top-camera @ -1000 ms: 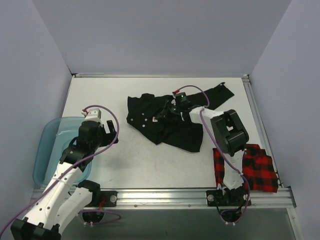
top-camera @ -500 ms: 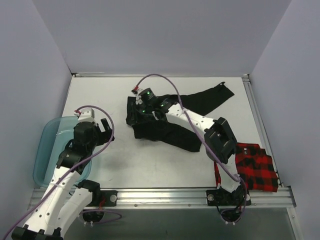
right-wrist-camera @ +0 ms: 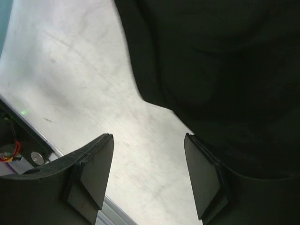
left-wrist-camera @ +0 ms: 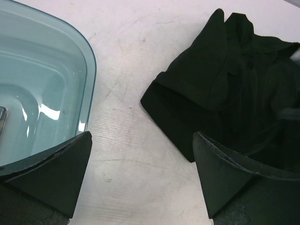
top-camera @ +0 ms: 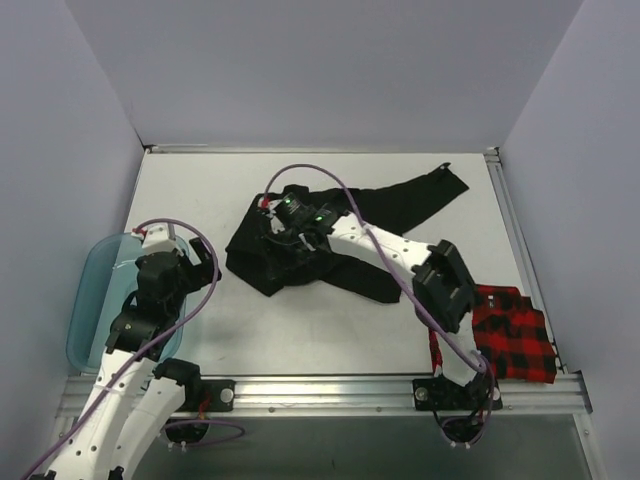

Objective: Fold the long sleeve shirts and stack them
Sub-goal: Flatten the shirt out

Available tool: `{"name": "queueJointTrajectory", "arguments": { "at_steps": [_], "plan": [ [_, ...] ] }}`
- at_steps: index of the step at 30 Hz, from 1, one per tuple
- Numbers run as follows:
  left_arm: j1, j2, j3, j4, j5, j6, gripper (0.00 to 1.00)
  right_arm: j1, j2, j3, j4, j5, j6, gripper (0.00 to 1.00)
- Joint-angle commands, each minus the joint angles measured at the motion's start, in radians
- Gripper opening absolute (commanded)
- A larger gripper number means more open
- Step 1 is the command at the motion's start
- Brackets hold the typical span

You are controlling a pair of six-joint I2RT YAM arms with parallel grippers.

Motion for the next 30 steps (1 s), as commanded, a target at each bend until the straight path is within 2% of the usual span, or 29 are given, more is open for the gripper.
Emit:
{"name": "queueJointTrajectory", "arguments": {
  "at_steps": [1, 6, 7, 9, 10, 14, 22, 30],
  "plan": [
    [0.005, 0.004, -0.018, 0.049, 0.036, -0.003, 0.97, -0.110, -0.259, -0.114, -0.066, 0.083, -0.035, 0.62],
    [0.007, 0.090, -0.033, 0.087, 0.206, -0.047, 0.98, -0.376, -0.412, -0.320, -0.057, 0.194, 0.060, 0.60],
    [0.007, 0.114, -0.039, 0.092, 0.236, -0.091, 0.97, -0.477, -0.441, -0.344, -0.048, 0.204, 0.079, 0.60],
    [0.005, 0.188, -0.051, 0.101, 0.306, -0.144, 0.97, -0.568, -0.460, -0.420, -0.005, 0.226, 0.137, 0.59],
    [0.005, 0.215, -0.059, 0.115, 0.310, -0.194, 0.97, -0.654, -0.466, -0.440, 0.012, 0.229, 0.154, 0.59],
    [0.001, 0.347, -0.085, 0.169, 0.360, -0.277, 0.98, -0.789, -0.420, -0.458, 0.114, 0.260, 0.214, 0.60],
    [-0.005, 0.533, -0.108, 0.311, 0.357, -0.368, 0.97, -0.852, -0.119, -0.259, 0.149, 0.323, 0.182, 0.62],
    [-0.022, 0.697, -0.099, 0.397, 0.317, -0.424, 0.95, -0.846, 0.029, -0.156, 0.146, 0.317, 0.177, 0.62]
  ]
}}
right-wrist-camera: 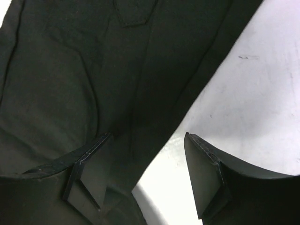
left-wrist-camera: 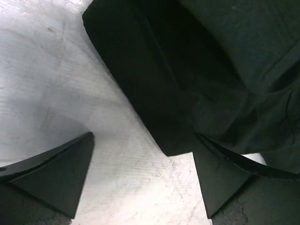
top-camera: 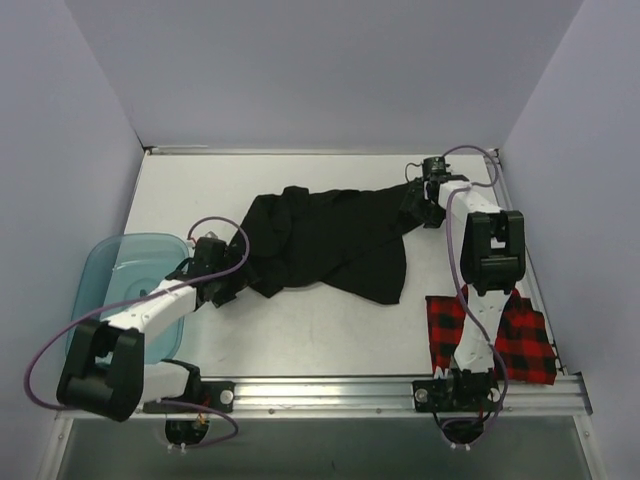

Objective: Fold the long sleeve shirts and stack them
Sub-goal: Flatten the shirt out

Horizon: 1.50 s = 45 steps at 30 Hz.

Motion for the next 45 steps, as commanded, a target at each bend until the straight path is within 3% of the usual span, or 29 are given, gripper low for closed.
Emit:
{"name": "queueJointTrajectory", "arguments": {
  "at_steps": [1, 6, 12, 15, 19, 24, 38, 41, 42, 45],
  "plan": [
    [-0.014, 0.056, 0.015, 0.102, -0.018, -0.053, 0.95, 0.013, 0.024, 0.060, -0.012, 0.039, -0.005, 0.62],
    [-0.048, 0.154, 0.064, 0.107, -0.072, -0.072, 0.93, 0.036, 0.074, 0.102, -0.103, 0.081, -0.013, 0.61],
    [-0.066, 0.206, 0.071, 0.104, -0.087, -0.083, 0.93, 0.068, 0.116, 0.179, -0.218, 0.133, -0.031, 0.47],
    [-0.068, 0.205, 0.063, 0.106, -0.098, -0.083, 0.91, 0.070, 0.150, 0.222, -0.259, 0.101, -0.031, 0.32],
    [-0.068, 0.208, 0.063, 0.102, -0.099, -0.076, 0.90, 0.073, 0.154, 0.210, -0.273, 0.098, -0.034, 0.01],
    [-0.068, 0.199, 0.057, 0.098, -0.109, -0.073, 0.90, 0.071, 0.110, 0.189, -0.269, 0.082, -0.045, 0.00],
    [-0.068, 0.215, 0.078, 0.086, -0.116, -0.093, 0.88, 0.102, -0.392, 0.032, -0.266, 0.067, -0.116, 0.00],
    [-0.068, 0.244, 0.097, 0.070, -0.136, -0.092, 0.79, 0.127, -0.468, 0.011, -0.269, 0.039, -0.125, 0.00],
    [-0.066, 0.254, 0.106, 0.064, -0.153, -0.084, 0.70, 0.137, -0.502, 0.009, -0.269, 0.032, -0.125, 0.00],
    [-0.058, 0.307, 0.182, 0.015, -0.164, -0.051, 0.58, 0.150, -0.568, 0.017, -0.270, -0.014, -0.128, 0.00]
  ]
}}
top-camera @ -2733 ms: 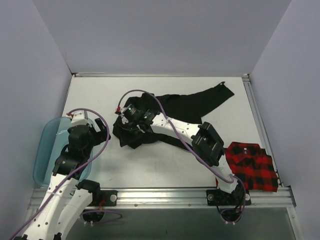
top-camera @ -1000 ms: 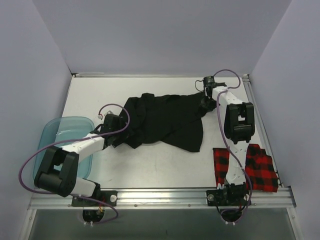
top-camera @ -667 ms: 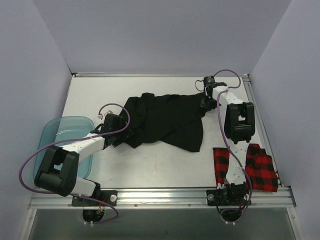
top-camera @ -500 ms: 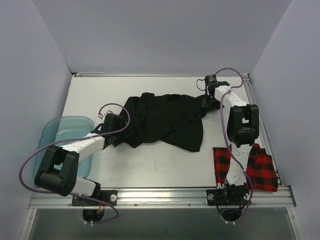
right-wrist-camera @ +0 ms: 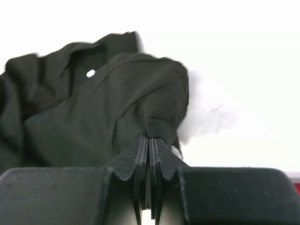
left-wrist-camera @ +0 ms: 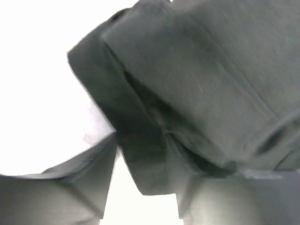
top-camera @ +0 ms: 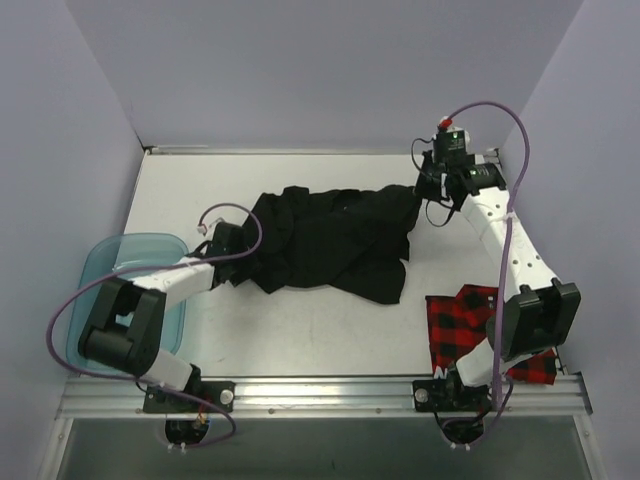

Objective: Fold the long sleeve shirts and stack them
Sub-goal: Flatten the shirt out

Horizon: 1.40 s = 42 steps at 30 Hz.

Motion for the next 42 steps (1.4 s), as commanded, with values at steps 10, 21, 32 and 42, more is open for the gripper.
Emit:
{"name": "queueJointTrajectory", "arguments": {
  "at_steps": [10, 21, 32, 42],
  "plan": [
    [0.110, 0.186, 0.429, -0.337, -0.062, 0.199, 0.00, 0.172, -0.263, 0.056, -0.196, -0.074, -0.059, 0.00],
    [0.223, -0.099, 0.411, -0.521, -0.174, 0.377, 0.00, 0.688, -0.449, -0.318, -0.150, -0.038, 0.206, 0.00],
    [0.246, -0.216, 0.302, -0.519, -0.133, 0.463, 0.00, 0.910, -0.271, -0.404, -0.063, -0.099, 0.253, 0.59],
    [0.273, -0.201, 0.285, -0.489, -0.118, 0.512, 0.00, 0.344, -0.331, -0.648, 0.101, -0.125, 0.227, 0.52]
  ]
}}
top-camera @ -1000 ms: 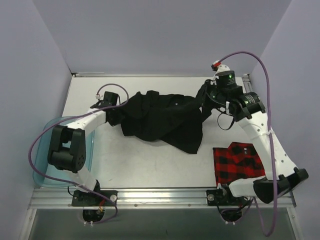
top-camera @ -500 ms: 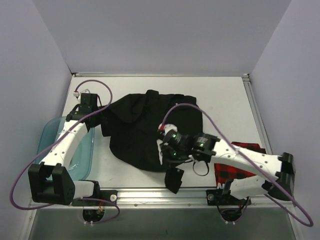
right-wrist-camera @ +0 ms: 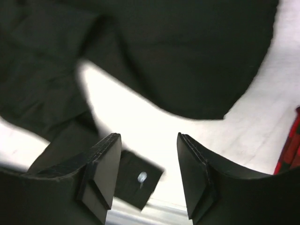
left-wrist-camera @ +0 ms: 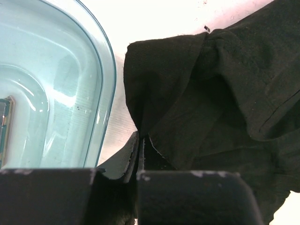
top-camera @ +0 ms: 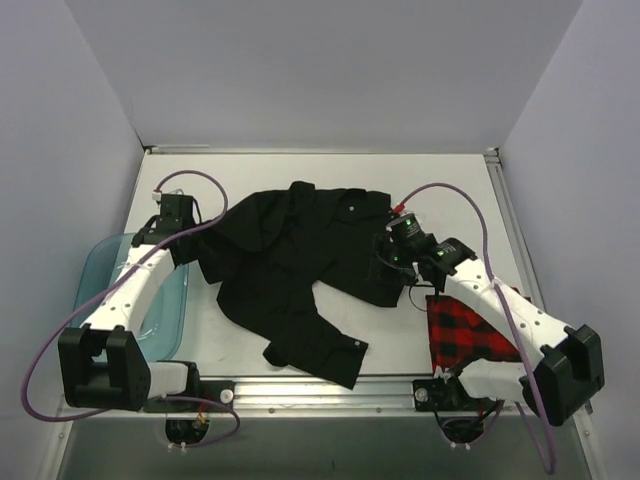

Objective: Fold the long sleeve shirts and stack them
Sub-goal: Flatten the shirt out

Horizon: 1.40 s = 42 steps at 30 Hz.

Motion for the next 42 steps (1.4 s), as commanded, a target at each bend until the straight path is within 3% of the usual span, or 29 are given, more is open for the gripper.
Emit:
{"name": "queueJointTrajectory", "arguments": {
  "at_steps": [1, 8, 15, 23, 30, 34, 39, 41, 42],
  "plan": [
    [0.012, 0.001, -0.014, 0.031, 0.013, 0.025, 0.00, -0.080, 0.047, -0.094, 0.126, -0.031, 0.000, 0.50],
    [0.038, 0.009, -0.034, 0.065, 0.019, 0.039, 0.00, -0.119, 0.307, -0.094, 0.310, -0.065, 0.058, 0.43],
    [0.067, -0.016, -0.052, 0.083, 0.027, 0.050, 0.00, -0.269, 0.493, -0.058, 0.320, -0.106, 0.110, 0.42],
    [0.106, -0.007, -0.049, 0.086, 0.085, 0.048, 0.00, -0.546, 0.432, -0.039, 0.182, -0.068, 0.062, 0.44],
    [0.099, 0.004, -0.015, 0.045, 0.223, 0.052, 0.02, -0.691, 0.283, -0.061, 0.096, 0.028, -0.037, 0.45],
    [0.098, 0.002, -0.017, 0.013, 0.282, 0.044, 0.18, -0.668, 0.208, -0.016, 0.073, 0.023, -0.119, 0.45],
    [0.101, -0.057, 0.018, -0.033, 0.121, 0.025, 0.45, -0.483, 0.217, 0.114, 0.076, -0.011, -0.228, 0.48],
    [0.101, -0.100, 0.034, -0.035, 0.072, 0.024, 0.60, -0.405, 0.270, 0.149, 0.077, -0.053, -0.241, 0.49],
    [0.099, -0.140, 0.057, -0.037, 0.067, 0.027, 0.62, -0.384, 0.292, 0.186, 0.087, -0.068, -0.241, 0.50]
  ]
}}
